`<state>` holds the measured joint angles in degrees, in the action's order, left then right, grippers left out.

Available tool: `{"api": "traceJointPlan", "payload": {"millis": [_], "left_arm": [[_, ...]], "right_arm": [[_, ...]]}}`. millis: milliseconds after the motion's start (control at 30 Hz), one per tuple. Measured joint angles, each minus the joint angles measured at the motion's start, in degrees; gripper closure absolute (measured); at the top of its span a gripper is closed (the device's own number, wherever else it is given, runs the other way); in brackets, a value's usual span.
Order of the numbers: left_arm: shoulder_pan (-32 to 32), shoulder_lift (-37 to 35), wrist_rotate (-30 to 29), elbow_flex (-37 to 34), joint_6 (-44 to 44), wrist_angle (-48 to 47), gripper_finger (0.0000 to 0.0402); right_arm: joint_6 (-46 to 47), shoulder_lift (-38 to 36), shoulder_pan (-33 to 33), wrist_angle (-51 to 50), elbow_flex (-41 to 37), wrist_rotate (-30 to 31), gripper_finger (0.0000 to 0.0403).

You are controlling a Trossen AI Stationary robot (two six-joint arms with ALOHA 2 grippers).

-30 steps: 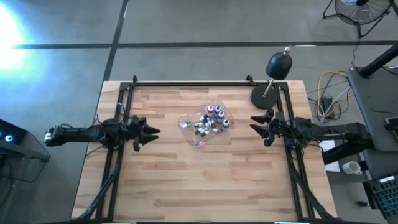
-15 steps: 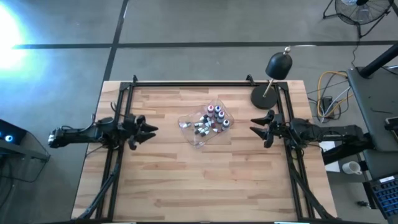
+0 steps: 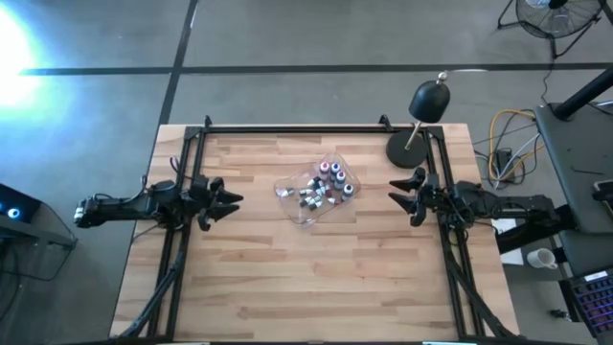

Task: Pick & Place food coloring
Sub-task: Return to Home Position

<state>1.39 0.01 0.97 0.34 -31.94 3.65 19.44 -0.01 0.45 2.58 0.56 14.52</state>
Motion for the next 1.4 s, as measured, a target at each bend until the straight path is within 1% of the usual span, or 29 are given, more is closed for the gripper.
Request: {"api": "traceJointPlan", "payload": {"millis": [1067, 1400], "left_arm": [[-0.13, 0.00, 0.02, 0.00, 0.04, 0.18, 0.0239], [-2.60, 0.00, 0.11, 0.00, 0.04, 0.14, 0.0239]], "right_arm": [[0.00, 0.00, 0.04, 0.14, -0.02, 0.04, 0.0188], [0.01, 0.00, 0.04, 0.15, -0.02, 0.04, 0.0188]]}}
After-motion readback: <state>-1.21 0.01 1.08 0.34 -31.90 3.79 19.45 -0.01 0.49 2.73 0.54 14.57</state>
